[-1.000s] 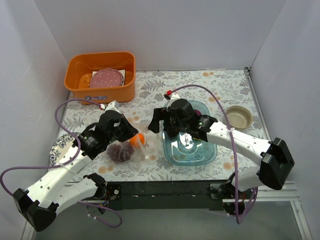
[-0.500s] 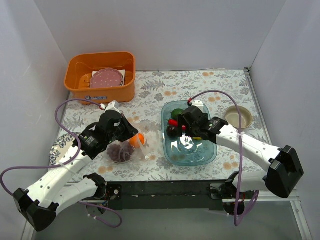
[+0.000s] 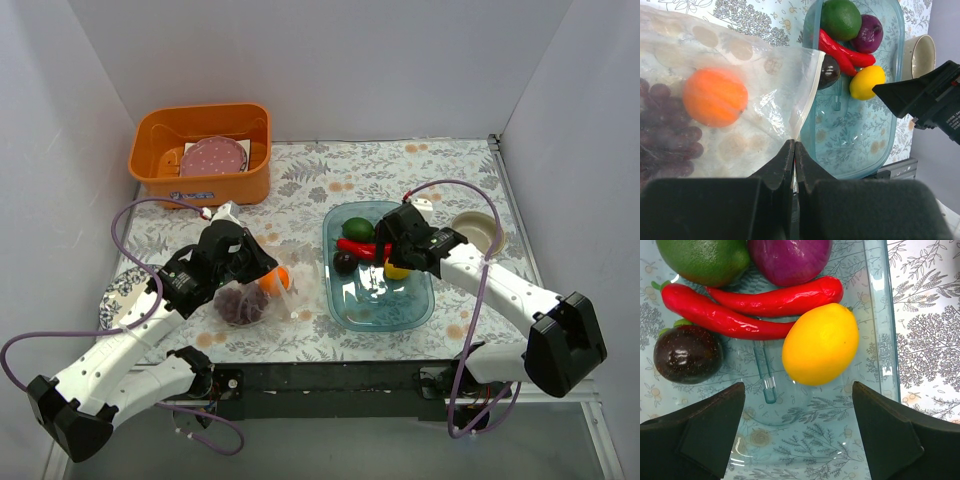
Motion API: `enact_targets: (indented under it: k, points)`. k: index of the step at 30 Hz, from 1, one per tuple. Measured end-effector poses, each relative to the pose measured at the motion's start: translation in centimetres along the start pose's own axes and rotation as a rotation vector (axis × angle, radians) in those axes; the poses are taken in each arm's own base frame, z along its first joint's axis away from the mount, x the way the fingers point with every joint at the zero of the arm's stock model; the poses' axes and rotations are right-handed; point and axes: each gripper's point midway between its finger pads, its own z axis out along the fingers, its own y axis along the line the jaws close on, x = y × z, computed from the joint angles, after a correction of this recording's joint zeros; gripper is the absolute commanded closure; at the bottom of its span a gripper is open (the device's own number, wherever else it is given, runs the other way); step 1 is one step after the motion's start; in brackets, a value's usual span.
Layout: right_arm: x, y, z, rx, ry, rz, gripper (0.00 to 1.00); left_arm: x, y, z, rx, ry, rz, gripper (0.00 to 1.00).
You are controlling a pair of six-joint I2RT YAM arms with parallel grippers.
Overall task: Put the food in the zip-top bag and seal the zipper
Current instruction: Pick up the fake fruit from the bin.
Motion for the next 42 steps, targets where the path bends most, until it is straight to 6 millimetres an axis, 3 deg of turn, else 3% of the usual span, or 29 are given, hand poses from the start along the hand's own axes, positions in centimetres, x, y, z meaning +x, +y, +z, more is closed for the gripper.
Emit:
enact_targets:
  k: [5,7,9,18,28,34,42]
  points:
    - [0.2,-0.3,1.2,0.02,0.023,0.011,0.1,0.1,-0.1,0.0,0.004,0.004,0.0,1.0]
    - [0.3,-0.5,1.8,0.027,0.037,0.01,0.18,0.1,-0.1,0.0,0.004,0.005,0.0,1.0]
    - [0.4,-0.7,2.4,0.037,0.05,0.009,0.2,0.1,-0.1,0.0,0.003,0.005,0.0,1.0]
    - [0.4,-1.2,3.5,0.05,0.062,0.014,0.17,0.1,-0.1,0.0,0.003,0.005,0.0,1.0]
    - [1.0,-1.6,4.9,0.071,0.086,-0.019,0.21,0.1,0.0,0.0,0.003,0.006,0.001,1.0]
    - [0.8,-1.5,5.1,0.064,0.079,-0.029,0.25,0.1,-0.1,0.0,0.005,0.008,0.002,1.0]
    - [1.9,-1.3,4.4,-0.024,0.076,-0.084,0.23,0.3,0.0,0.4,-0.001,0.017,0.01,1.0]
